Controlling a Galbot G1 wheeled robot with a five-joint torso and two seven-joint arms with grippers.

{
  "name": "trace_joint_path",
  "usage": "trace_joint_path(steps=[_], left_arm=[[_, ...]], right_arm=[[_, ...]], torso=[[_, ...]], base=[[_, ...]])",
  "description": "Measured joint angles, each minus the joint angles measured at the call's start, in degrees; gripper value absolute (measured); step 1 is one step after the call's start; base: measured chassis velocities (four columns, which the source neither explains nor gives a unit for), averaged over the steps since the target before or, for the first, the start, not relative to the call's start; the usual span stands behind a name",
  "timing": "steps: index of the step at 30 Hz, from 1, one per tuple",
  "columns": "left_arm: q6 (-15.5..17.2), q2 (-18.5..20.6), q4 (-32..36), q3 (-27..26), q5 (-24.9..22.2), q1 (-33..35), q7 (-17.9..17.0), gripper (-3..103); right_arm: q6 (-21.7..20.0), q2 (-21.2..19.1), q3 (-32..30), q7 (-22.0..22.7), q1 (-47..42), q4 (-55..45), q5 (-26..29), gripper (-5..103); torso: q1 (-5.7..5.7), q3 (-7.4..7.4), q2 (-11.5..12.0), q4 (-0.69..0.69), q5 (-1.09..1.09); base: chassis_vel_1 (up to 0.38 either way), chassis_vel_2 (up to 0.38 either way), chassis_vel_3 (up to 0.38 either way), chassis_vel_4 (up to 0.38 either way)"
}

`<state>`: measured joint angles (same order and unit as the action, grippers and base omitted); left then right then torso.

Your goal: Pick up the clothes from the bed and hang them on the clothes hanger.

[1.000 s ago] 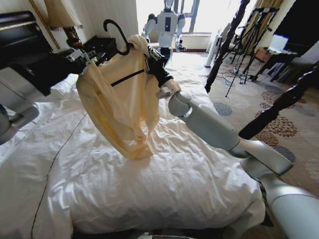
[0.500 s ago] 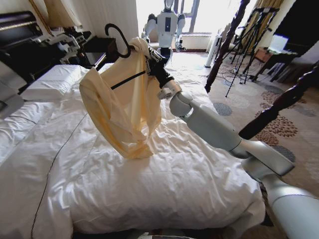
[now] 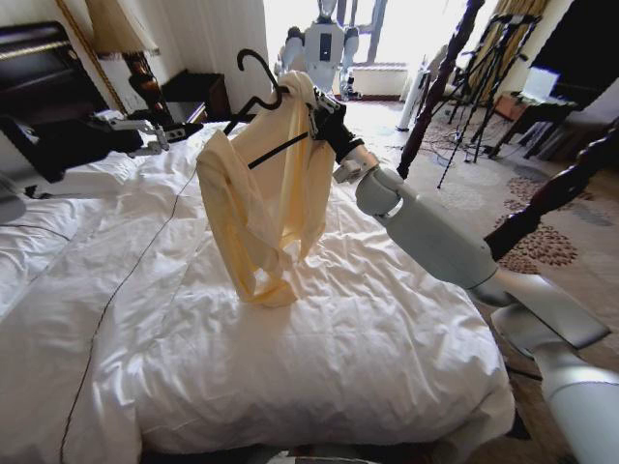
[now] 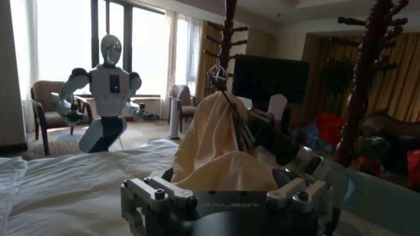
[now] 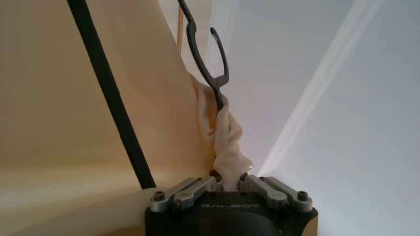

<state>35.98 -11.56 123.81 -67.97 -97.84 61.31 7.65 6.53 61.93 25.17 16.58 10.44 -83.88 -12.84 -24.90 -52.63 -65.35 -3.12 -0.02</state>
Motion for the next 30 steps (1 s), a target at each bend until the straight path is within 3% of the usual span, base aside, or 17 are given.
trace_joint_path(steps=[9,14,16,20,21,22,25,27,29,30], left_arm=[[-0.07,-1.04,3.24,0.9,0.18,1.03,-0.71,100],[-1.77,-1.09,3.66,1.27,0.2,1.03,-1.39,101],[-2.9,-1.18,3.8,1.44,0.19,1.04,-1.93,92],[-3.28,-1.58,3.97,1.45,0.19,1.16,-1.95,87],[-3.33,-1.88,4.1,1.45,0.2,1.28,-1.91,76],[-3.33,-1.88,4.1,1.45,0.2,1.28,-1.91,76],[-3.38,-2.07,3.98,1.31,1.04,1.34,-0.9,59],[-3.43,-2.07,3.92,1.29,1.33,1.34,-0.69,59],[-3.64,-2.11,3.92,1.29,2.0,1.31,-0.44,49],[-3.64,-2.11,3.92,1.29,2.0,1.31,-0.44,49]], right_arm=[[-0.09,1.38,0.29,0.11,0.68,0.64,-0.51,0],[-0.35,1.99,0.83,0.33,1.06,0.84,-0.63,0],[-0.72,2.47,1.26,0.68,1.14,0.87,-0.68,0],[-1.1,2.85,1.72,1.08,1.31,0.87,-0.68,0],[-1.26,3.07,2.02,1.22,1.5,0.9,-0.67,0],[-1.26,3.07,2.02,1.22,1.5,0.9,-0.67,0],[-1.39,3.5,2.29,1.43,2.02,1.28,-0.62,0],[-1.45,3.53,2.36,1.48,2.14,1.3,-0.6,0],[-1.66,3.54,2.61,1.68,2.32,1.29,-0.56,0],[-1.66,3.54,2.61,1.68,2.32,1.29,-0.56,0]], torso=[[0.0,0.0,0.0,0.01,-0.01],[0.0,0.0,0.0,0.01,0.0],[0.0,0.0,0.0,0.0,0.0],[0.0,0.0,0.0,0.01,0.0],[0.0,0.0,0.0,0.01,-0.01],[0.0,0.0,0.0,0.01,-0.01],[0.0,0.0,0.0,0.01,0.0],[0.0,0.0,0.0,0.01,0.0],[0.0,0.0,0.0,0.01,0.0],[0.0,0.0,0.0,0.01,0.0]], base=[[0.0,0.0,0.0,0.0],[0.0,0.0,0.0,0.0],[0.0,0.0,0.0,0.0],[0.0,0.0,0.0,0.0],[0.0,0.0,0.0,0.0],[0.0,0.0,0.0,0.0],[0.0,0.0,0.0,0.0],[0.0,0.0,0.0,0.0],[0.0,0.0,0.0,0.0],[0.0,0.0,0.0,0.0]])
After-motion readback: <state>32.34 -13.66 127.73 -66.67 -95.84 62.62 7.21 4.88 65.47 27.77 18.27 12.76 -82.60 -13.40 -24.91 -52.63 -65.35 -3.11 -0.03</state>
